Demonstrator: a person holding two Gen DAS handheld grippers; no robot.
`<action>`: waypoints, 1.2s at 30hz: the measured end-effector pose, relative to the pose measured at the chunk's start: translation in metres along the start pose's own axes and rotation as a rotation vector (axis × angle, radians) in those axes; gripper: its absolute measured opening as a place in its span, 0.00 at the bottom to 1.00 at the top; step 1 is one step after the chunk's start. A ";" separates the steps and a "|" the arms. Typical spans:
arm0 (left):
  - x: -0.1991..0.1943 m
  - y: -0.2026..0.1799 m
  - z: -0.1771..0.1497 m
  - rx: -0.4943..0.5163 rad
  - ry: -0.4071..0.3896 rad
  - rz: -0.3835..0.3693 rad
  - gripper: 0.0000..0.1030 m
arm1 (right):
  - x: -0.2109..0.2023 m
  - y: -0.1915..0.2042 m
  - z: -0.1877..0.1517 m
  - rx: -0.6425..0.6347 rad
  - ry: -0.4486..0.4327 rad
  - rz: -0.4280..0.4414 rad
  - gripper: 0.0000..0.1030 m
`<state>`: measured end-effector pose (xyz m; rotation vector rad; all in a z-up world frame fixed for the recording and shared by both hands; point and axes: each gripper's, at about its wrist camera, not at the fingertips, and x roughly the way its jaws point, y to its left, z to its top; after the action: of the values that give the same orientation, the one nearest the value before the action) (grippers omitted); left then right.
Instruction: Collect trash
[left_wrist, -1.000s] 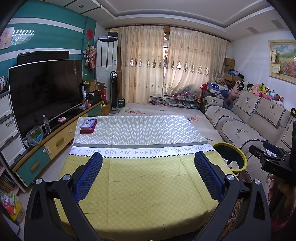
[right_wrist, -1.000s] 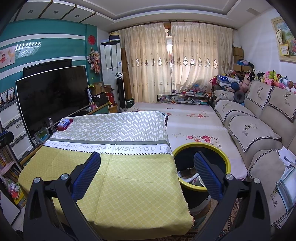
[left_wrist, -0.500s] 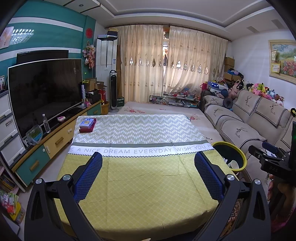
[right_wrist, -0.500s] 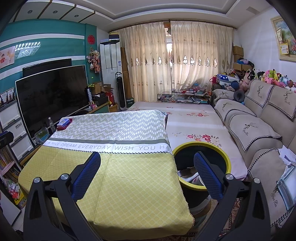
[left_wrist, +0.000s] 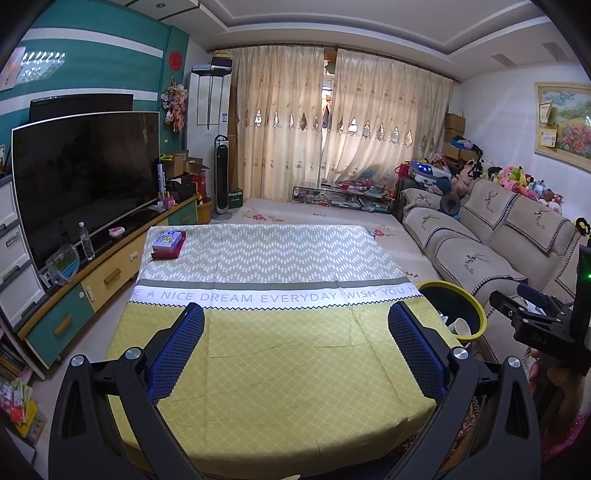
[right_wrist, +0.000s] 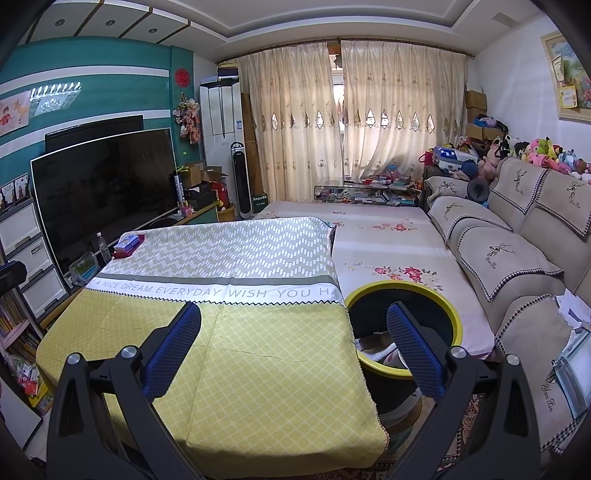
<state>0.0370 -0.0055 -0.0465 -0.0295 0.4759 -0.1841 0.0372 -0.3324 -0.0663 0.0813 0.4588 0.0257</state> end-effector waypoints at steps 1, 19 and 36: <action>0.000 0.000 0.001 0.002 0.000 0.003 0.95 | 0.000 0.000 -0.001 0.000 0.001 0.000 0.93; 0.008 -0.001 0.007 0.005 0.011 0.014 0.95 | 0.011 0.001 -0.005 -0.006 0.029 0.006 0.93; 0.082 0.023 0.027 0.004 0.071 0.079 0.95 | 0.057 0.006 0.005 -0.053 0.097 -0.021 0.93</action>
<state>0.1249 0.0012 -0.0617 -0.0003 0.5469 -0.1083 0.0907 -0.3238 -0.0867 0.0236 0.5551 0.0209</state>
